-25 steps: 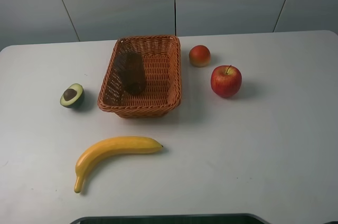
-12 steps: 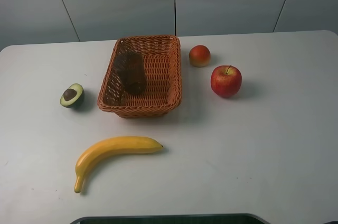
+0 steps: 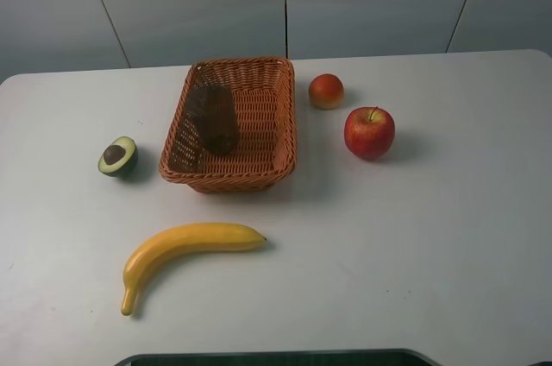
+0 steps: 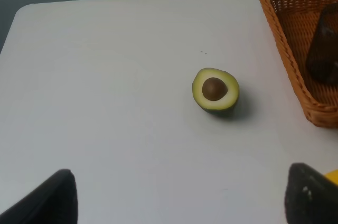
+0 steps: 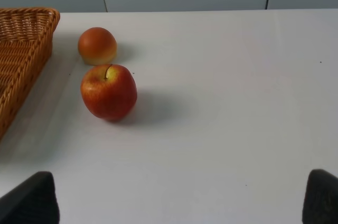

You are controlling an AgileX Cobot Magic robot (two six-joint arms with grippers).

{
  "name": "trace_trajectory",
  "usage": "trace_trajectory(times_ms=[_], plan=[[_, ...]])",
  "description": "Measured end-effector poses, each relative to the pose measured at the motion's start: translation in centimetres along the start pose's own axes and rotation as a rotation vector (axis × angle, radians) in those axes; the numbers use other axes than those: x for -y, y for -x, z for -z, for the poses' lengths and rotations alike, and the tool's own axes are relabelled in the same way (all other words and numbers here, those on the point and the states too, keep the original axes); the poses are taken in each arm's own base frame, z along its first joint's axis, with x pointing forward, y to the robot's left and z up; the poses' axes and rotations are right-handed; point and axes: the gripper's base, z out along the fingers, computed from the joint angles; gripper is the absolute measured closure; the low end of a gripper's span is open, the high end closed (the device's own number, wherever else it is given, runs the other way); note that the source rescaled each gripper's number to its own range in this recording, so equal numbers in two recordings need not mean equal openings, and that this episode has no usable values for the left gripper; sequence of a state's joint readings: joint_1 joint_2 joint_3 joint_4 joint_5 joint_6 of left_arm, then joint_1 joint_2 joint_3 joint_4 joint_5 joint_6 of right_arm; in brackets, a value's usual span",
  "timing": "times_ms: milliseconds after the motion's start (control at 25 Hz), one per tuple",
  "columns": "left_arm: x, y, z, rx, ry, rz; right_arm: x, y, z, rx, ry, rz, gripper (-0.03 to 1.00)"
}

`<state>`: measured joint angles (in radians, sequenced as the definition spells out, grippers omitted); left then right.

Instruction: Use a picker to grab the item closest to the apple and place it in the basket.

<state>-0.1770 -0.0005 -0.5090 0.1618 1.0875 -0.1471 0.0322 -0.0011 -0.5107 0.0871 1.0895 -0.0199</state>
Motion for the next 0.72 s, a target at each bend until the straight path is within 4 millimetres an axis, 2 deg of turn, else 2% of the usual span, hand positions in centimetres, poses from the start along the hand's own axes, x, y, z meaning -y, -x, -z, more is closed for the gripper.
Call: trace_trajectory(times_ms=[720], plan=[[0.00,0.00,0.00,0.000,0.000,0.002,-0.02,0.01,-0.02,0.001,-0.021,-0.013,-0.03]])
